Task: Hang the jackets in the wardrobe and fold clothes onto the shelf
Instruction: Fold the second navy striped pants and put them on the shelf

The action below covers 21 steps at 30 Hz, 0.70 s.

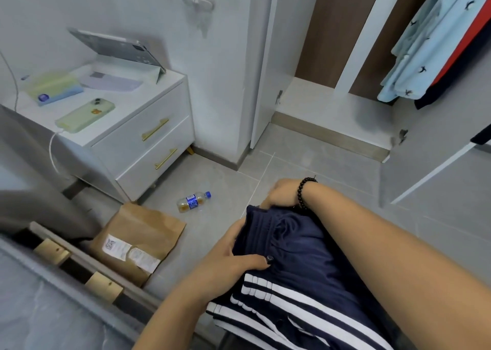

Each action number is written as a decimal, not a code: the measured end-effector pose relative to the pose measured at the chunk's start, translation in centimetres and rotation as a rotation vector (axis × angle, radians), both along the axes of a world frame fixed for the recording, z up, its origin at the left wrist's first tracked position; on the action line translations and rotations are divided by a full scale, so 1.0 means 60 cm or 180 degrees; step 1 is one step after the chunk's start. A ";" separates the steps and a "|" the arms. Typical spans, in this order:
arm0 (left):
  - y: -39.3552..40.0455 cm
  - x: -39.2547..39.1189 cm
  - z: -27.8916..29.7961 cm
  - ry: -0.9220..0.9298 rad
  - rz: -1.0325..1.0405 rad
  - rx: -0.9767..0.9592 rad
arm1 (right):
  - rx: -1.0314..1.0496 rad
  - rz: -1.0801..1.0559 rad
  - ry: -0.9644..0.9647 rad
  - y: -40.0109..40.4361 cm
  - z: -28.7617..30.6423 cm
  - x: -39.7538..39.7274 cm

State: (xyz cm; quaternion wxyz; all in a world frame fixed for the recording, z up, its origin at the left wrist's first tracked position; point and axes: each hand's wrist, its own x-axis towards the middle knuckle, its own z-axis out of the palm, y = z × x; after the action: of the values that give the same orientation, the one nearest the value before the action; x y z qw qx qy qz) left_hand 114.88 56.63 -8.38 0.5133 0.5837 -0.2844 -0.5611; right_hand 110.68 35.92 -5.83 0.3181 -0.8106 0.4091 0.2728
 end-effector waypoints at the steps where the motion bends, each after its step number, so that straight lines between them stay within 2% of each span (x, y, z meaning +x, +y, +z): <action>1: 0.002 0.000 -0.004 0.0001 0.0019 -0.0034 | 0.0054 -0.0046 -0.0173 -0.002 -0.002 0.001; 3: 0.006 -0.001 -0.011 -0.0014 0.0023 -0.0128 | 0.0222 -0.0194 -0.0497 -0.005 -0.005 -0.001; 5: 0.007 -0.002 -0.014 -0.0004 0.0012 -0.0228 | 0.0318 -0.0265 -0.0575 -0.009 -0.008 -0.006; 8: 0.007 -0.007 -0.020 -0.0006 0.0044 -0.0332 | 0.0165 -0.0053 -0.0239 -0.010 -0.010 -0.014; 10: 0.004 -0.013 -0.023 -0.0052 0.0107 -0.0394 | 0.0318 -0.0089 -0.0115 -0.007 -0.010 -0.022; 14: 0.005 -0.023 -0.030 -0.0131 0.0164 -0.0512 | 0.0642 -0.0528 -0.0876 -0.004 -0.011 -0.033; 16: 0.008 -0.026 -0.032 -0.0122 0.0191 -0.0563 | 0.0525 -0.0726 -0.1270 -0.007 -0.011 -0.036; 19: 0.009 -0.027 -0.031 -0.0140 0.0206 -0.0597 | 0.0297 -0.1365 -0.1803 -0.025 -0.014 -0.044; 21: 0.005 -0.026 -0.030 -0.0122 0.0209 -0.0553 | -0.0043 -0.1438 -0.1872 -0.028 -0.021 -0.050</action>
State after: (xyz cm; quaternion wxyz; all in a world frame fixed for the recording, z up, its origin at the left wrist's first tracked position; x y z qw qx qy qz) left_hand 113.34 56.95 -10.17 0.5746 0.5566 -0.3225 -0.5060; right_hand 107.70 34.22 -7.07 0.4689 -0.7456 0.4707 -0.0517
